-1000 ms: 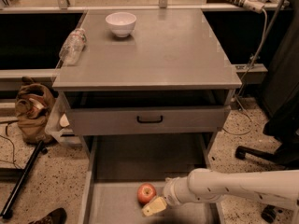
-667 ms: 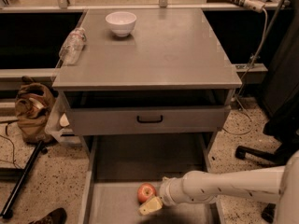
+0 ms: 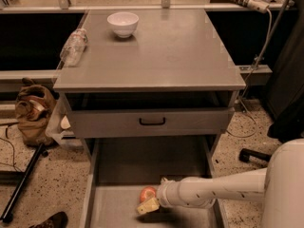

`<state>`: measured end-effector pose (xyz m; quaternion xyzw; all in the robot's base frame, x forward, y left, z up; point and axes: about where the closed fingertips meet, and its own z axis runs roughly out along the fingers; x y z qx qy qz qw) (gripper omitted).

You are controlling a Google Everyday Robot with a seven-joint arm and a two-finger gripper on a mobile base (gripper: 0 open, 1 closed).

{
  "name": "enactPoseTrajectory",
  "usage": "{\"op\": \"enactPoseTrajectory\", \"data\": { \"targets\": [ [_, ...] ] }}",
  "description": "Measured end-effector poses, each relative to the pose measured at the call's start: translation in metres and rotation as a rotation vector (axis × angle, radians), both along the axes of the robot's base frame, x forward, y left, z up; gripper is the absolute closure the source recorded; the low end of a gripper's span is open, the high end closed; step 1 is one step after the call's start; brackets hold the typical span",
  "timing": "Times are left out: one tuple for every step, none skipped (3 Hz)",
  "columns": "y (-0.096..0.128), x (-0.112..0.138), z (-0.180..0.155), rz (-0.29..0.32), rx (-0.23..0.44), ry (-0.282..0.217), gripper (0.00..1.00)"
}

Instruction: Pick apple from middle drawer and place on counter

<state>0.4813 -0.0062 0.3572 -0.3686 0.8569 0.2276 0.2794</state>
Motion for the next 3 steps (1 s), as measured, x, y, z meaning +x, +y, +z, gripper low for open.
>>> {"op": "enactPoseTrajectory", "data": {
  "targets": [
    [0.0005, 0.0016, -0.0004, -0.003, 0.000, -0.005, 0.15],
    [0.0006, 0.0016, -0.0004, -0.003, 0.000, -0.005, 0.40],
    [0.0006, 0.0016, -0.0004, -0.003, 0.000, -0.005, 0.61]
  ]
}}
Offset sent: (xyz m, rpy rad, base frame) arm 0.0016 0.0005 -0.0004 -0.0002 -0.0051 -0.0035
